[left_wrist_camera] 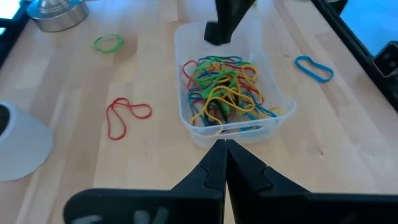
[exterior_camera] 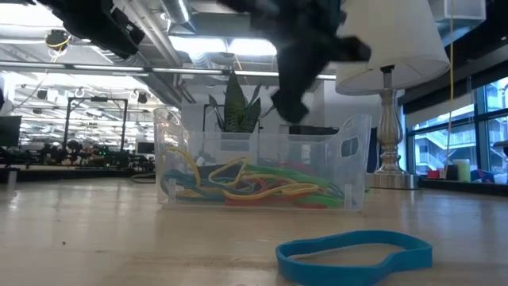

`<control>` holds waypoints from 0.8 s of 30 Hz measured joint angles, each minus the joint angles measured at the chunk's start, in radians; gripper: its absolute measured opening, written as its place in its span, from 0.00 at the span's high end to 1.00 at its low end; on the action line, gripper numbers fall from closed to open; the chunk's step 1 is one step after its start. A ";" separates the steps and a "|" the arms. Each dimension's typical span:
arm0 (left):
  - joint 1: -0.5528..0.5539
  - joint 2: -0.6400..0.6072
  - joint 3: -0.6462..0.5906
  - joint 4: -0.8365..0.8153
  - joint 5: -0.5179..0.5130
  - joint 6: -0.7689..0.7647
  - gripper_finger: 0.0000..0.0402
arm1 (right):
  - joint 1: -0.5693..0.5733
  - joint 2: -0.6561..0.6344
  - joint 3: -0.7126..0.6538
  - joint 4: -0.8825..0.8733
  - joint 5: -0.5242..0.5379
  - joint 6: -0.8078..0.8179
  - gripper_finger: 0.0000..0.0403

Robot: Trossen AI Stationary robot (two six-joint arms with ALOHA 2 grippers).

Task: Pick and place rubber bands into bin
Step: Put the bottom black rubber band into the transparent bin

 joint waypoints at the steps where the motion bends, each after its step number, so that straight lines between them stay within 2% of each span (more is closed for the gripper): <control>1: 0.000 0.000 0.000 -0.001 0.006 0.000 1.00 | -0.007 0.015 0.000 -0.001 -0.027 0.002 0.99; 3: 0.000 0.000 0.000 -0.003 0.022 0.000 1.00 | -0.014 0.036 0.000 0.003 -0.058 0.003 0.99; 8: 0.000 0.000 0.000 -0.025 0.027 0.000 1.00 | -0.014 0.072 0.000 0.017 -0.062 0.049 0.96; 18: 0.000 0.000 0.000 -0.029 0.074 0.000 1.00 | -0.014 0.075 -0.004 0.021 -0.093 0.086 0.77; 24: 0.000 0.001 0.000 -0.053 0.074 0.000 1.00 | -0.007 0.075 0.039 -0.015 -0.106 0.071 0.71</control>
